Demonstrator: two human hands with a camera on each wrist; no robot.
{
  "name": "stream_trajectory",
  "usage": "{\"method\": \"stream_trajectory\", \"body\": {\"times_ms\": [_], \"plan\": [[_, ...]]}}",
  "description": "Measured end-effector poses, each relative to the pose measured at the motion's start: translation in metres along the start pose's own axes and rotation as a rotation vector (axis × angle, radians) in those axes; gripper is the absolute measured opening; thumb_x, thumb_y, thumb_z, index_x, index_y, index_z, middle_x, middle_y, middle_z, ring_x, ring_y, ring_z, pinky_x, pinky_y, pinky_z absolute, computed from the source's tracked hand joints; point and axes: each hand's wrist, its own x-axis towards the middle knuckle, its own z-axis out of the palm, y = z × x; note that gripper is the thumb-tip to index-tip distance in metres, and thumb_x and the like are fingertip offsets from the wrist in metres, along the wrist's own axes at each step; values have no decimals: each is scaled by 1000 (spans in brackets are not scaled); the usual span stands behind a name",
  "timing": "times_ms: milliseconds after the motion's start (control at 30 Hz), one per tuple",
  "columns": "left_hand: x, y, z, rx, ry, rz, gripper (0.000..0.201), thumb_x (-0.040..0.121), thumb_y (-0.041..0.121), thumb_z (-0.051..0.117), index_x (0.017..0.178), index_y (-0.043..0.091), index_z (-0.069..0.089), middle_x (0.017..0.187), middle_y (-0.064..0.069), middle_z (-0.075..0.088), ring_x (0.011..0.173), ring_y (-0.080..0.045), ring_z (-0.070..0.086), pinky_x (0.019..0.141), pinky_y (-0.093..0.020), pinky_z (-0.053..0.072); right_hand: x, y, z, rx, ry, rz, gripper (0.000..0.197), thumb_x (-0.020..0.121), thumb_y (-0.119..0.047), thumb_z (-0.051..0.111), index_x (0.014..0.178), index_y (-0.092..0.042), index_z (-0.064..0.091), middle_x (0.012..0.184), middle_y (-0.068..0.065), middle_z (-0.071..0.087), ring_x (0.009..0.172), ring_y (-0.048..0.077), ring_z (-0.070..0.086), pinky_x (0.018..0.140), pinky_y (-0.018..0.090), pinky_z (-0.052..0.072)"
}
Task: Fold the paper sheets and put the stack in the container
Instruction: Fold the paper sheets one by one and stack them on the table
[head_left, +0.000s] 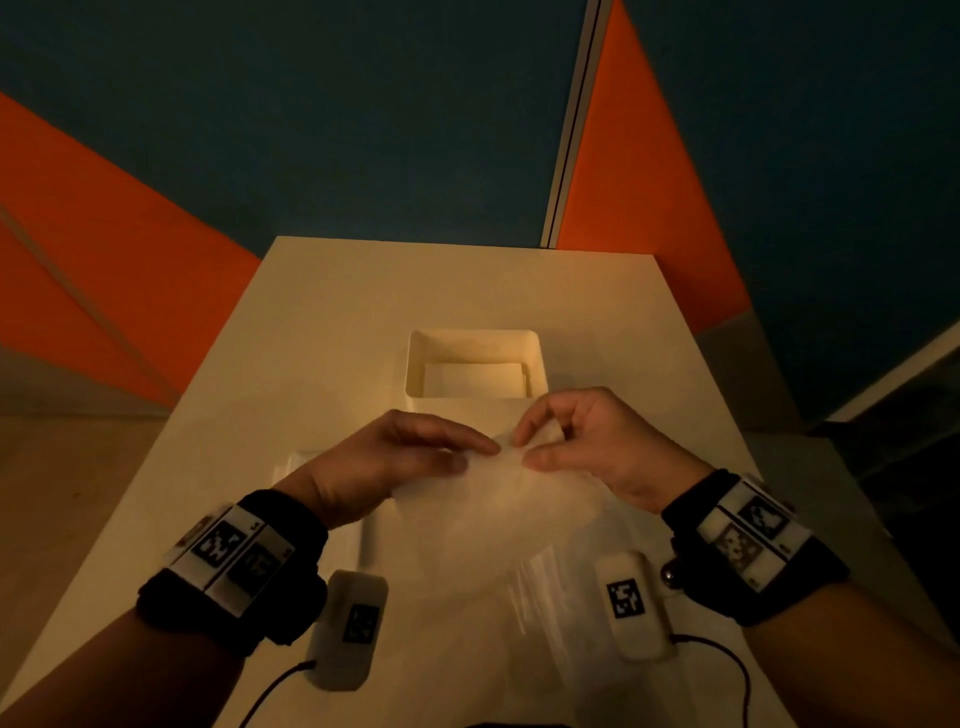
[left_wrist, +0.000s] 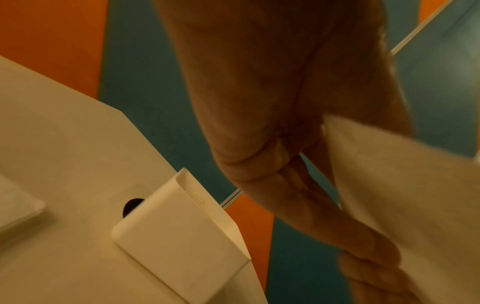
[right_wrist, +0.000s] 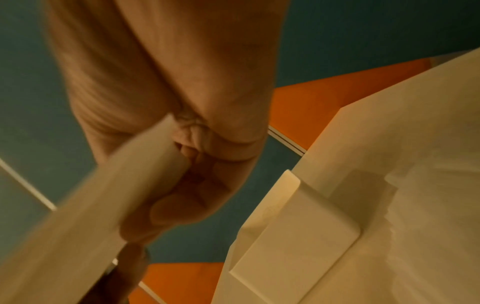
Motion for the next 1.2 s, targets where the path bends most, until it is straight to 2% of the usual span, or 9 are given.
{"method": "stream_trajectory", "body": {"times_ms": [67, 133, 367, 533, 700, 800, 867, 1000, 1200], "plan": [[3, -6, 2, 37, -12, -37, 34, 77, -4, 67, 97, 22, 75, 104, -4, 73, 88, -22, 69, 77, -31, 58, 2, -5, 8, -19, -37, -4, 24, 76, 6, 72, 81, -17, 69, 74, -6, 64, 71, 16, 54, 68, 25, 49], [2, -12, -1, 31, 88, -58, 39, 78, -12, 62, 97, 19, 75, 106, -5, 72, 89, -26, 68, 76, -34, 59, 5, -2, 9, 1, 44, 23, 21, 80, 5, 68, 87, -15, 67, 80, -2, 65, 72, 11, 58, 64, 21, 50], [-37, -64, -53, -45, 714, -105, 35, 82, -5, 62, 113, 13, 65, 112, -7, 61, 89, -29, 62, 60, -27, 59, -1, 34, -31, -23, 404, 228, 10, 85, -2, 63, 85, -12, 64, 83, 11, 67, 65, 19, 61, 55, 27, 47], [-55, -96, -68, 95, 917, -182, 40, 82, -7, 63, 117, 12, 62, 112, -16, 58, 83, -34, 60, 61, -31, 59, -11, 62, -57, -91, 541, 338, 14, 84, 2, 60, 79, -10, 62, 76, 11, 65, 62, 21, 59, 55, 27, 44], [-51, -119, -75, 395, 925, -249, 39, 80, -1, 69, 117, 10, 66, 105, -18, 64, 85, -34, 61, 80, -43, 52, -13, 81, -70, -216, 595, 395, 18, 82, 4, 59, 73, -12, 62, 73, 9, 63, 65, 21, 57, 59, 28, 43], [-48, -131, -78, 701, 860, -320, 41, 75, 7, 76, 114, 10, 67, 120, -18, 60, 102, -37, 57, 88, -41, 45, -15, 90, -78, -462, 596, 414, 20, 80, 0, 62, 73, -19, 62, 77, 2, 63, 82, 23, 59, 73, 28, 44], [-47, -136, -80, 863, 820, -395, 41, 72, 18, 80, 111, 14, 69, 131, -19, 49, 111, -42, 48, 97, -44, 39, -17, 93, -82, -601, 458, 494, 20, 76, -5, 65, 84, -23, 61, 89, -1, 61, 93, 24, 59, 79, 28, 46], [-46, -129, -74, 1134, 764, -554, 47, 72, 48, 74, 115, 34, 64, 150, -9, 20, 130, -39, 21, 103, -50, 35, -20, 91, -83, -930, 84, 631, 67, 65, -32, 81, 122, -36, 46, 125, -8, 40, 119, 23, 42, 100, 41, 42], [-29, -111, -53, 1231, 701, -380, 54, 76, 53, 66, 125, 34, 52, 154, -3, 3, 136, -37, 12, 106, -57, 29, -2, 92, -72, -1109, -6, 559, 72, 72, -48, 74, 134, -35, 39, 141, -8, 33, 127, 25, 33, 103, 41, 33]]}}
